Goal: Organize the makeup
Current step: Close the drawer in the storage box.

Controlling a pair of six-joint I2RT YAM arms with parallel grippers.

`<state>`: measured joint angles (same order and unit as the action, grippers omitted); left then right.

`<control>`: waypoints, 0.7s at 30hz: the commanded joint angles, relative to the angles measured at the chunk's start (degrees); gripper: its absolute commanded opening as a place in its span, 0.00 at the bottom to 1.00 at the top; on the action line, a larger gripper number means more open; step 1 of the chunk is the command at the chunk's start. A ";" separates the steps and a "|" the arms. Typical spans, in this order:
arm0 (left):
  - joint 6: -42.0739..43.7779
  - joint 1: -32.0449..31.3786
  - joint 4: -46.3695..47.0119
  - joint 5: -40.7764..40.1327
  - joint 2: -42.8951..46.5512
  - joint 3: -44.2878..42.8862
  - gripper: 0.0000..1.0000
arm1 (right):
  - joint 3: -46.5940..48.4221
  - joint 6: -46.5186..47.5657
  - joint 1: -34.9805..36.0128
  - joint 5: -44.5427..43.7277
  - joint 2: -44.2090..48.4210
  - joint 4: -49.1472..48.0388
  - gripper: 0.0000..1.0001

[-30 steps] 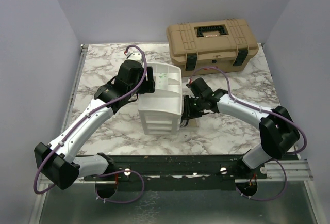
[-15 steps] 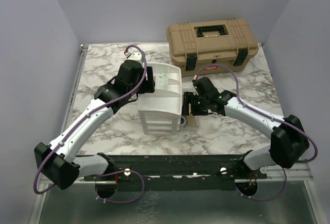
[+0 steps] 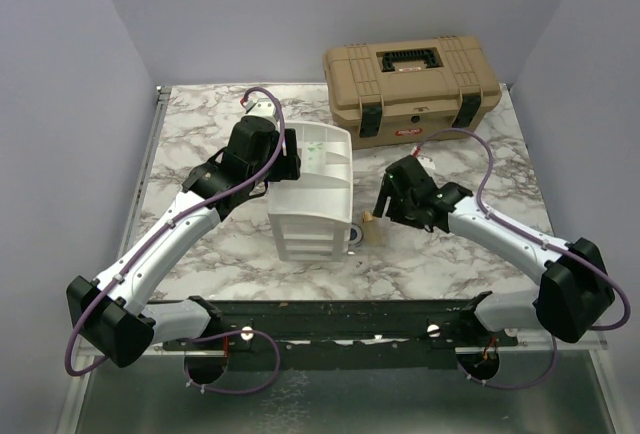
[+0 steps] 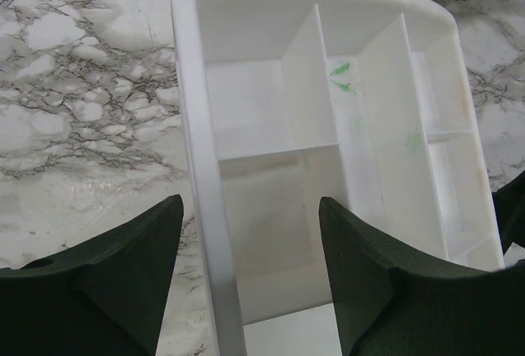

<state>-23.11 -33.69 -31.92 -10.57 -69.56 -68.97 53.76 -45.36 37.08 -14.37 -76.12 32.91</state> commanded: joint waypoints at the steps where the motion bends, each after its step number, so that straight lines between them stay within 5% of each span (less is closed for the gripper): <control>1: 0.41 -0.05 -2.36 2.52 0.03 0.50 0.69 | -4.84 -7.01 -3.12 1.09 0.73 -1.86 0.74; 10: 0.59 0.03 -2.42 2.68 -0.73 0.00 0.69 | -16.70 -9.95 -16.38 18.19 6.79 -15.10 0.66; 21: 0.54 -0.07 -2.44 4.63 -1.87 -0.20 0.68 | -14.18 -4.98 -16.27 43.49 -11.23 -28.26 0.57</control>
<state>-23.07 -33.36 -31.75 -9.87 -70.00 -68.99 37.19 -53.39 20.16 14.17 -82.65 11.90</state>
